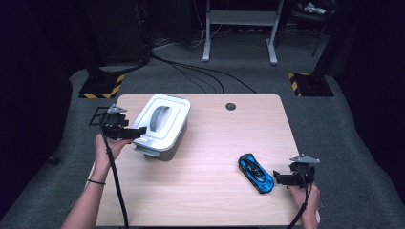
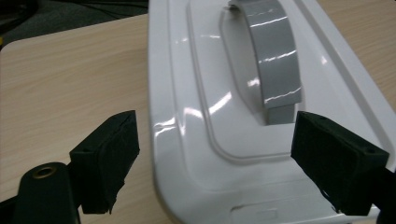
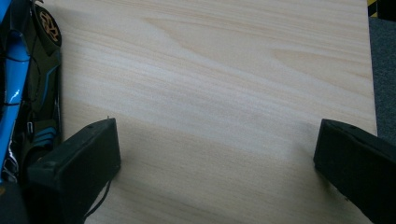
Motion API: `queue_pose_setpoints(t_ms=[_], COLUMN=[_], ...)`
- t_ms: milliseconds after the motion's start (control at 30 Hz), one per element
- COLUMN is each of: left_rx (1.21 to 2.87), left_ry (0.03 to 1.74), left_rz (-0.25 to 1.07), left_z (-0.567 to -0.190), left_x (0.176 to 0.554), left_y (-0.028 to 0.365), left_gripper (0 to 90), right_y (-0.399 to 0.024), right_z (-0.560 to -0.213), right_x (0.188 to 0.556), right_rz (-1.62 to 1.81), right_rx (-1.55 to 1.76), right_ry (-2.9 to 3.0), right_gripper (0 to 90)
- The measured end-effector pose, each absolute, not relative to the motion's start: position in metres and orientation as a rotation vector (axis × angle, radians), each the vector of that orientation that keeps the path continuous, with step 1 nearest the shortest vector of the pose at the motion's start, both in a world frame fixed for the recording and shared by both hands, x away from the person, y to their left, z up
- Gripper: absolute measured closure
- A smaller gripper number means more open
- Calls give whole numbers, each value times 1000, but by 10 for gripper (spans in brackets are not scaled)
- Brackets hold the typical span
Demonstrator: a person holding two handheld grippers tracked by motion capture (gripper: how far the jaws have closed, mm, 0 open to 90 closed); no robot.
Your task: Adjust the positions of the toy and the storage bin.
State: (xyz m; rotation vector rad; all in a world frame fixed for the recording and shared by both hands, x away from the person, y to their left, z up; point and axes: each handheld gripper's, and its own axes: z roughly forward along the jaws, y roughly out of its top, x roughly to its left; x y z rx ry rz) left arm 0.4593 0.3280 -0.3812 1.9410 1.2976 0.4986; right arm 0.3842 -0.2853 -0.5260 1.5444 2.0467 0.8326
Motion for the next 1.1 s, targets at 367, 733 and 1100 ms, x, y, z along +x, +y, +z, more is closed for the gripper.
queue_pose_setpoints(t_ms=[367,733,1100], left_rx=[1971,1910,1887], left_ry=[1302,1301,1307], left_rz=[455,380,337], left_z=[-397,-405,-406], left_x=[460,457,450], left_y=[340,335,324], left_gripper=[237,335,336], right_y=[-285,-285,-285], right_z=[-526,-526,-526], right_x=[384,384,384], right_rz=[833,833,833], right_rx=[1545,1545,1545], right_ry=[2046,2046,2045], right_gripper=[0,0,0])
